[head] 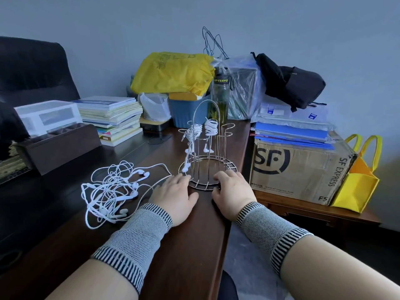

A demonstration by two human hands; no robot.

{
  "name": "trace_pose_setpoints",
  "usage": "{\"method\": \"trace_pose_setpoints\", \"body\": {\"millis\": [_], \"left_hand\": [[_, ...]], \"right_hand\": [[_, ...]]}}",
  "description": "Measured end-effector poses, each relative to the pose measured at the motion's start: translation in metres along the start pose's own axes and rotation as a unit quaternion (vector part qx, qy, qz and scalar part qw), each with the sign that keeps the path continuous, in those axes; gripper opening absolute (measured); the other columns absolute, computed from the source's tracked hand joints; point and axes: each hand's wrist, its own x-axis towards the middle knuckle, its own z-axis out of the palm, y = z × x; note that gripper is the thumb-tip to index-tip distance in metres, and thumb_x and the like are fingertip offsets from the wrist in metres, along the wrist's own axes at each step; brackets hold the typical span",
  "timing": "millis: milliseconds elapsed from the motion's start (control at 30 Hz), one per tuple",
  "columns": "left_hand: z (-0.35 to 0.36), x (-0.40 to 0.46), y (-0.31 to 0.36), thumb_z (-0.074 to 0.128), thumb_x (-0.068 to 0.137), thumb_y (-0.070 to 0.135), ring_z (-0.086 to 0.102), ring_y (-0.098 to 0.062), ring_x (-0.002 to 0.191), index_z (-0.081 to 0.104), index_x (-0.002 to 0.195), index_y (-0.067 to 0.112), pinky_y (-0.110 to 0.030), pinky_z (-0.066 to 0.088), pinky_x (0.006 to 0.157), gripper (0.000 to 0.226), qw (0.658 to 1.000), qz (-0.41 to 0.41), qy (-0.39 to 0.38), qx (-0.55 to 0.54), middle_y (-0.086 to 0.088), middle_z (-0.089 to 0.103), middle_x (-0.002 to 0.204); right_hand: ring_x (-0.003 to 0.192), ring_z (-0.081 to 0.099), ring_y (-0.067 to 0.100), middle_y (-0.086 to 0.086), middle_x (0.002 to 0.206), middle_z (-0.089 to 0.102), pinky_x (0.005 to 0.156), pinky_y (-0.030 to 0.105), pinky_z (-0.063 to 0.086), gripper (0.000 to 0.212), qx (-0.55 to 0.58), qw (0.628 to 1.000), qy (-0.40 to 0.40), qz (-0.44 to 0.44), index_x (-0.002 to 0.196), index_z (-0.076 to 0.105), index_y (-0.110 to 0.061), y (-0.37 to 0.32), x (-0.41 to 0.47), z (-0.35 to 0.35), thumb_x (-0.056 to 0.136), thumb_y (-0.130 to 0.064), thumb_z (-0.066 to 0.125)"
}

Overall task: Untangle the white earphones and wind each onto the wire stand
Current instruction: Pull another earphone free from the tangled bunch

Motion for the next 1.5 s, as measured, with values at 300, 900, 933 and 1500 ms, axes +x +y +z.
{"method": "trace_pose_setpoints", "body": {"millis": [300, 900, 933, 1500], "left_hand": [[-0.002, -0.008, 0.014, 0.034, 0.102, 0.043, 0.036, -0.016, 0.139, 0.043, 0.143, 0.019, -0.035, 0.031, 0.113, 0.048, 0.998, 0.052, -0.026, 0.031, 0.004, 0.040, 0.151], [-0.008, -0.014, 0.002, 0.043, 0.098, 0.031, 0.036, -0.015, 0.136, 0.055, 0.131, 0.017, -0.029, 0.029, 0.111, 0.038, 0.992, 0.099, 0.074, 0.036, 0.005, 0.049, 0.141], [-0.014, -0.016, -0.005, 0.043, 0.097, 0.027, 0.040, -0.016, 0.133, 0.059, 0.126, 0.018, -0.030, 0.031, 0.109, 0.034, 0.990, 0.100, 0.095, 0.029, 0.005, 0.053, 0.136], [-0.049, -0.015, -0.121, 0.055, 0.093, 0.025, 0.064, -0.023, 0.100, 0.073, 0.103, 0.023, -0.036, 0.054, 0.086, 0.020, 0.976, -0.173, 0.133, -0.014, 0.000, 0.071, 0.108]], "right_hand": [[0.117, 0.041, 0.023, 0.002, 0.124, 0.047, 0.102, 0.036, 0.039, 0.035, -0.018, 1.000, 0.009, 0.003, 0.118, 0.056, -0.017, 0.001, 0.000, 0.003, 0.095, -0.042, 0.047], [0.074, 0.060, 0.032, 0.006, 0.082, 0.064, 0.059, 0.040, 0.055, 0.008, -0.124, 0.972, 0.112, -0.163, 0.074, 0.068, -0.013, -0.020, 0.000, 0.000, 0.067, -0.017, 0.066], [0.074, 0.059, 0.033, 0.008, 0.085, 0.064, 0.060, 0.042, 0.055, 0.015, -0.105, 0.972, 0.104, -0.184, 0.079, 0.069, -0.012, -0.027, -0.001, 0.002, 0.064, -0.014, 0.071], [0.103, 0.045, 0.025, 0.002, 0.100, 0.069, 0.083, 0.035, 0.045, 0.028, 0.038, 0.991, 0.029, -0.128, 0.109, 0.062, -0.017, -0.109, 0.041, 0.046, 0.100, -0.030, 0.039]]}}
